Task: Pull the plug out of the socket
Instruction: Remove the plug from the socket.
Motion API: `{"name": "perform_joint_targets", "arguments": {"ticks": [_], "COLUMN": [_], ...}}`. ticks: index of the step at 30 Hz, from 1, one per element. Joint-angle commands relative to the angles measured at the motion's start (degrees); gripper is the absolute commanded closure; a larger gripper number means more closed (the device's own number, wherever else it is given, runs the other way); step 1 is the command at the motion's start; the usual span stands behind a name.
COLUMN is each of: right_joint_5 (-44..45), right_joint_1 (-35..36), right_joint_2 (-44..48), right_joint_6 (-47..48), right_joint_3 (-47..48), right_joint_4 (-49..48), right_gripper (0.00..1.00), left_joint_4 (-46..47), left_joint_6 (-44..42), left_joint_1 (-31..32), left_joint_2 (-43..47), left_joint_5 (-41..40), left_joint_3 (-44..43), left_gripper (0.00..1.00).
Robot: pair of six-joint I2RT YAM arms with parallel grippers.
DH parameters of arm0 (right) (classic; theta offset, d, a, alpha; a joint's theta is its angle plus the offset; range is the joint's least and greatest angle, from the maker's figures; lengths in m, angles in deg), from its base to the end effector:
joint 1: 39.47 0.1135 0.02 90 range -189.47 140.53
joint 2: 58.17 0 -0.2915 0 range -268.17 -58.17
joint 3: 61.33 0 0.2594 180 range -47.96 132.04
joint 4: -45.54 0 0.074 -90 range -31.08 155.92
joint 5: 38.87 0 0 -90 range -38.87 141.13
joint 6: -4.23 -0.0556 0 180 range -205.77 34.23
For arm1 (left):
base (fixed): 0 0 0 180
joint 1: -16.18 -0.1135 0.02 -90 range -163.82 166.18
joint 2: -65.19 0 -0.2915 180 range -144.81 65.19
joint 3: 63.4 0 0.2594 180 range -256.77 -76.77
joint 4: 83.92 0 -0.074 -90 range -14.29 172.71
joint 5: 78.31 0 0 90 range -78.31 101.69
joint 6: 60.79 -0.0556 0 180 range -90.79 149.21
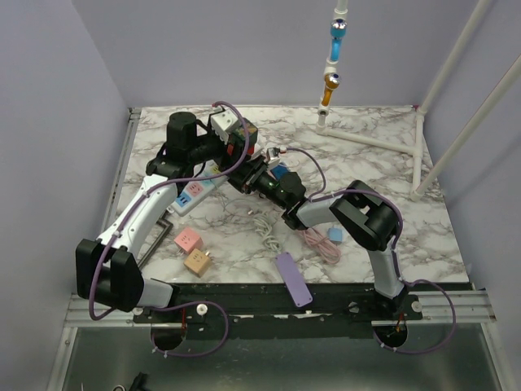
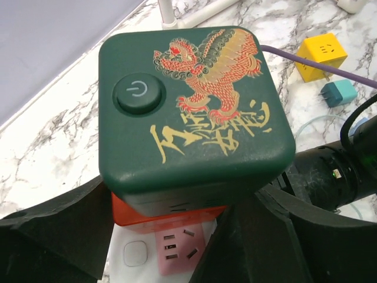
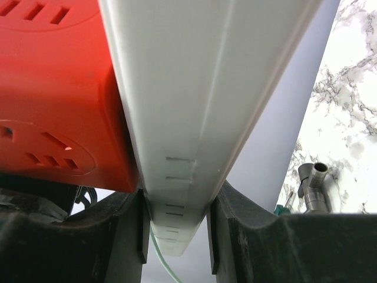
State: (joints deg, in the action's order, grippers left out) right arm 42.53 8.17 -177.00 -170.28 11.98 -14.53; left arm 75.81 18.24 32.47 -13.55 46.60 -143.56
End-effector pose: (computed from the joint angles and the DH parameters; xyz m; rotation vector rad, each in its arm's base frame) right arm 0.3086 0.3508 0.2162 0.3669 1.6040 1.9850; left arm 0.3132 -0.1247 0.3672 0.8367 1.6925 -0.6397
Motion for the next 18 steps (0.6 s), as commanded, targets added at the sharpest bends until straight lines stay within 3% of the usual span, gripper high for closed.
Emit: {"name": "perform_joint_targets", "arguments": {"ticks": [1, 5, 7, 10, 14, 18], "right_joint_5": [-0.9, -0.5, -0.7, -0.9, -0.9, -0.2], "right_joint_1": [0.4, 0.4, 0.4, 0.4, 0.4, 0.4], "right_joint_2": [6.0, 6.1, 5.8, 5.4, 5.4, 5.8], "right_joint_6": [3.0, 3.3, 3.3, 3.0, 3.0, 3.8], "right_joint_3": [5.0, 5.8, 6.6, 7.3, 6.8, 5.4], "right_joint_4": [-14.9, -14.4, -13.9, -13.8, -13.4, -12.3], "right_gripper": [0.99, 0.99, 0.99, 0.99, 0.99, 0.99], "left_joint_4": [-0.8, -1.0, -0.7, -0.4, -0.5, -0.7], "left_joint_6": [-1.9, -1.3, -1.3, -1.4, -1.9, -2.3], "left_joint_1": [0.0, 0.8, 1.9, 3.1, 3.4, 3.5], "left_joint_2": [1.6, 2.7, 3.2, 2.9, 1.9, 1.7], "left_joint_5": [-5.8, -5.7, -6.4, -8.6, -13.2, -15.7], "left_joint_3": [1.4, 2.8, 3.7, 3.9, 2.4, 0.9], "left_gripper": [0.38, 0.39, 0.45, 0.73, 1.0, 1.0]}}
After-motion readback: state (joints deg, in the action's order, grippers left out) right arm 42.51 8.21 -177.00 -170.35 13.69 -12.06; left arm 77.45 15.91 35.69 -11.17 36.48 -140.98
